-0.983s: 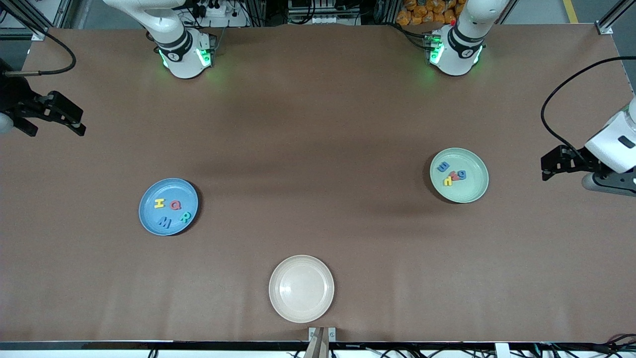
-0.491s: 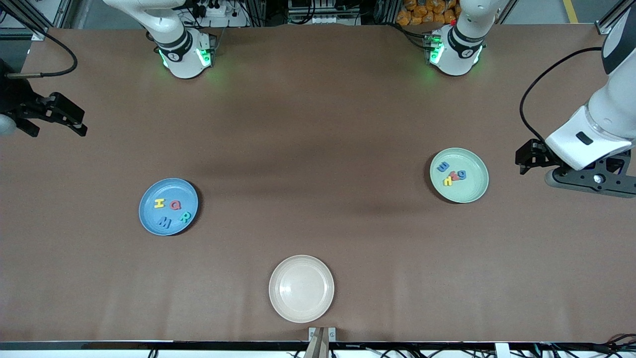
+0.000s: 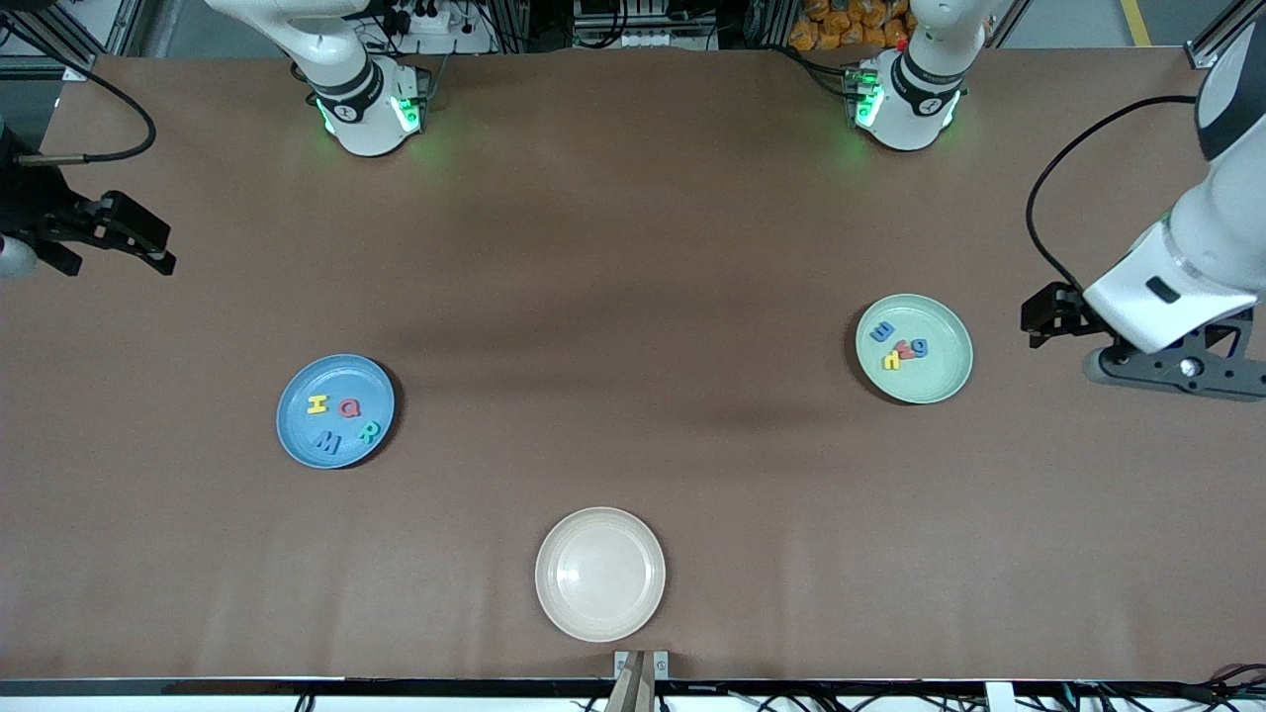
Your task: Sort uppercase to blue plate, lowercase to green plate
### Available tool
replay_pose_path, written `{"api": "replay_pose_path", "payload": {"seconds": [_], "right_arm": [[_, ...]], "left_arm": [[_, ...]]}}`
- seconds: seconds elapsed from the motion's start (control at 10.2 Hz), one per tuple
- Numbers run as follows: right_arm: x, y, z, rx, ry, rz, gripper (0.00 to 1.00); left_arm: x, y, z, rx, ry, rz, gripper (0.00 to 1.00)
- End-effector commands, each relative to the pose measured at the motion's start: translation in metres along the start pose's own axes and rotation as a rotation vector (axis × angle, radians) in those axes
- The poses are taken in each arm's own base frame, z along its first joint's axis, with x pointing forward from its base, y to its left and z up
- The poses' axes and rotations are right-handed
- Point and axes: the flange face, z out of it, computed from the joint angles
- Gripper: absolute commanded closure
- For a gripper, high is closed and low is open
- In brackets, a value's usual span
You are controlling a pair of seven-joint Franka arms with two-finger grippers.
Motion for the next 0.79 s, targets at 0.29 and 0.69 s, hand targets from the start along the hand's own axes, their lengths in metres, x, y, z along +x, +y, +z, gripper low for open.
{"api": "replay_pose_path", "payload": {"seconds": [0.29, 0.69], "right_arm": [[-0.001, 0.008, -0.012, -0.003, 0.016, 0.017, 0.0], [0.0, 0.005, -0.013, 0.002, 0.019, 0.015, 0.0]], "left_arm": [[-0.013, -0.044, -0.006, -0.08, -0.069, -0.197, 0.0], [-0.03, -0.059, -0.031, -0.073, -0.032, -0.205, 0.0]]}}
